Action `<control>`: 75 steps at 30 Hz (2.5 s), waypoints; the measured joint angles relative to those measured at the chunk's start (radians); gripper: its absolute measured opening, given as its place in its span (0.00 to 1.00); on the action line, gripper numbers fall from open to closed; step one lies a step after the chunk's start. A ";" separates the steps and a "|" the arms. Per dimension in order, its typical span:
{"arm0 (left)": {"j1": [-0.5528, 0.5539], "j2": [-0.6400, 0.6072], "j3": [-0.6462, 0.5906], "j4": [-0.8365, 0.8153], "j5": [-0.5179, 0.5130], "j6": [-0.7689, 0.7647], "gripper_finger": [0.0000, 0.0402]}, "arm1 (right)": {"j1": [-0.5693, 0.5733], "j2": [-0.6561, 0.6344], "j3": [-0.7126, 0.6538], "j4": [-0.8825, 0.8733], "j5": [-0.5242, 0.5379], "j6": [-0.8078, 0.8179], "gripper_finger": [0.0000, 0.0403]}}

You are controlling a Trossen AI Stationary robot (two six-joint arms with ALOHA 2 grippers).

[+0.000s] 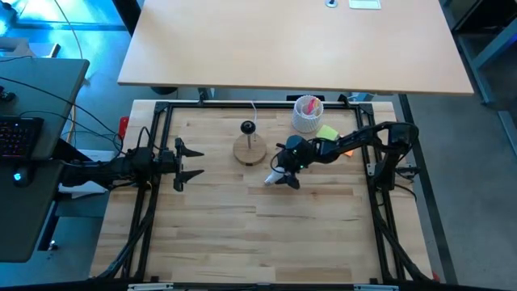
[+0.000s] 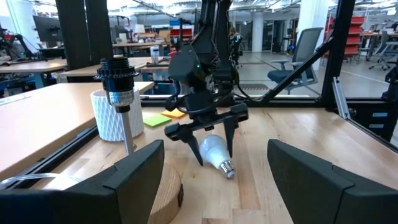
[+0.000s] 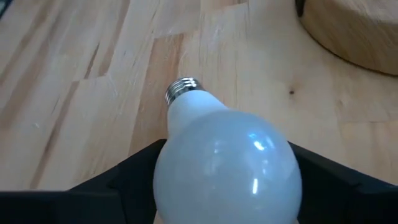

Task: Screw lightbulb
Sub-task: Insert the light bulb into the lamp

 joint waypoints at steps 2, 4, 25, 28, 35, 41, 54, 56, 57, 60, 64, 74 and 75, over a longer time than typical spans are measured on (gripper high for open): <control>0.000 0.000 0.000 0.000 0.000 0.000 0.70 | 0.001 -0.014 0.008 -0.015 0.001 0.035 0.67; 0.000 0.000 0.000 0.000 0.000 0.000 0.70 | 0.008 -0.046 0.027 -0.049 0.030 0.056 0.66; 0.000 0.000 0.000 0.000 0.000 0.000 0.70 | 0.278 -0.232 0.708 -1.102 0.790 0.169 0.65; 0.000 0.000 0.000 0.000 0.000 0.000 0.70 | 0.328 -0.201 0.827 -1.218 0.858 0.246 0.65; 0.000 0.000 0.000 0.000 0.000 0.000 0.70 | 0.420 -0.097 1.081 -1.437 0.927 0.426 0.65; 0.000 0.000 0.000 0.000 0.000 0.000 0.70 | 0.463 -0.031 1.210 -1.539 0.902 0.352 0.65; 0.003 0.000 0.000 0.005 -0.008 0.235 0.70 | 0.466 -0.027 1.133 -1.542 0.980 0.286 0.65; 0.003 0.000 0.000 0.006 -0.008 0.229 0.70 | 0.471 -0.027 1.110 -1.543 0.973 0.300 0.65; 0.003 0.000 0.000 0.006 -0.008 0.219 0.70 | 0.472 -0.027 1.099 -1.543 0.971 0.308 0.65; 0.003 0.000 0.000 0.006 -0.007 0.157 0.70 | 0.477 -0.027 1.075 -1.548 0.970 0.342 0.65; 0.002 0.000 -0.001 0.038 0.003 -0.025 0.70 | 0.484 -0.027 1.072 -1.562 0.968 0.377 0.65; 0.002 0.000 -0.001 0.168 0.039 -0.387 0.70 | 0.493 -0.027 1.072 -1.562 0.968 0.403 0.65; 0.002 0.000 -0.001 0.174 0.063 -0.400 0.70 | 0.496 -0.027 1.072 -1.562 0.968 0.403 0.65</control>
